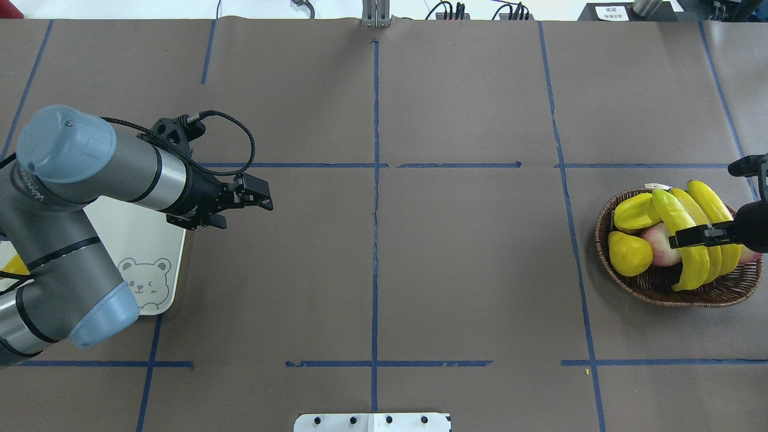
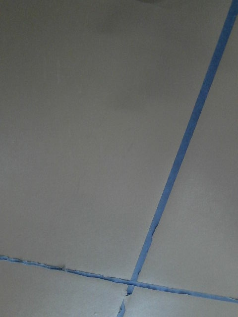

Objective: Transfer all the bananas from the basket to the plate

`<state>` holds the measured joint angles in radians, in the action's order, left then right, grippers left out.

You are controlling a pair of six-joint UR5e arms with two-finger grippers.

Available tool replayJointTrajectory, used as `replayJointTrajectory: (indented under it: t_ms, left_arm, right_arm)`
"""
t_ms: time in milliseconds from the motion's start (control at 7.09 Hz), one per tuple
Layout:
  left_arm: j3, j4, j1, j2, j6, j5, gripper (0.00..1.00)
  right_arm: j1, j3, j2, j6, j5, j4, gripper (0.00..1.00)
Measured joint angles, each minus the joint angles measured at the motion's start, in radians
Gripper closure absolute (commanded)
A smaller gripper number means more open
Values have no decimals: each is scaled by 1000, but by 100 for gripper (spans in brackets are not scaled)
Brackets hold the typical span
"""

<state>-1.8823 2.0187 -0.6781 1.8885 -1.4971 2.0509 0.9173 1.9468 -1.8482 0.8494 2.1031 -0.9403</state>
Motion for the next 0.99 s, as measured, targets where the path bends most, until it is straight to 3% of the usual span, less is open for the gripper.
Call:
replayJointTrajectory:
  t_ms: [423,564,705,988]
  left_arm:
    - [1,0,1,0,0,0,0]
    - [3,0,1,0,0,0,0]
    - [7,0,3,0,0,-3,0]
    - [17,1,15,2,-1,-27,0]
  right_arm:
    - [-1,-7,-1,-1,5,0,72]
    - [-1,-9,-1,-10,8,0,84]
    - [1,-10,-1,-26,10,0,94]
    - [18,-5,0,-42,29,0,100]
